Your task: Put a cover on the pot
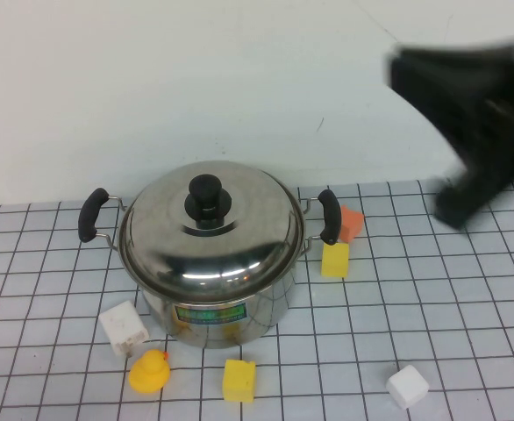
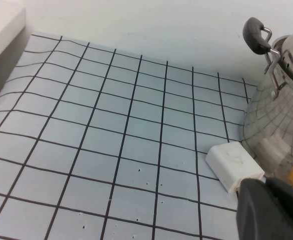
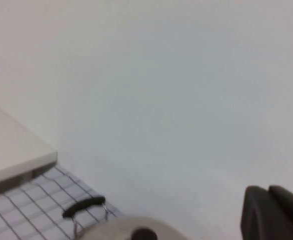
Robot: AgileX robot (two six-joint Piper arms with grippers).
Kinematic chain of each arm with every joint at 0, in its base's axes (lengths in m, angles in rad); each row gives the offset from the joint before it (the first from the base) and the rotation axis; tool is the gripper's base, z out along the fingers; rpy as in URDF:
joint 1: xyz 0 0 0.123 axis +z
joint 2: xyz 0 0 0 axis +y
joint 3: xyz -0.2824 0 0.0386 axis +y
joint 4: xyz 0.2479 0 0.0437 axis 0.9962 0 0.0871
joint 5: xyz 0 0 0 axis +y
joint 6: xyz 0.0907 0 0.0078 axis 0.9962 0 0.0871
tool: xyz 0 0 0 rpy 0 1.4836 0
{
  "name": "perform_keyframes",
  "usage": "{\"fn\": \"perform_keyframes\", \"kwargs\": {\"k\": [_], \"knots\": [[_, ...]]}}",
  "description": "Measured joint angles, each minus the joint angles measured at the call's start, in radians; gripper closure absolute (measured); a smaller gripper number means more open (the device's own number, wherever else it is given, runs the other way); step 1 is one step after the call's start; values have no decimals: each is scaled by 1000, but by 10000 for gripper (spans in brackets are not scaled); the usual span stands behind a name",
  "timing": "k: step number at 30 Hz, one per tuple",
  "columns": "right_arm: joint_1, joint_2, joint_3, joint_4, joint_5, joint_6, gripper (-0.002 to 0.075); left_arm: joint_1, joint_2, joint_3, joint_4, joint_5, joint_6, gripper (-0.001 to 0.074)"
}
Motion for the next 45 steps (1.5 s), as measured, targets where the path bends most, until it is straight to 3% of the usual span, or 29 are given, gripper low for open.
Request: {"fn": "perform_keyframes", "kwargs": {"k": [12, 31, 35, 38, 45], "knots": [[0, -320, 292, -135, 59, 2, 727, 0, 0, 0, 0, 0, 0, 738], [0, -458, 382, -257, 234, 50, 728, 0, 0, 0, 0, 0, -2, 738], [0, -516, 430, -107, 327, -33, 728, 0, 0, 0, 0, 0, -2, 738], [-21, -593, 467, 93, 449, -217, 728, 0, 0, 0, 0, 0, -2, 738], [-247, -775, 561, 367, 514, -451, 728, 0, 0, 0, 0, 0, -2, 738]]}}
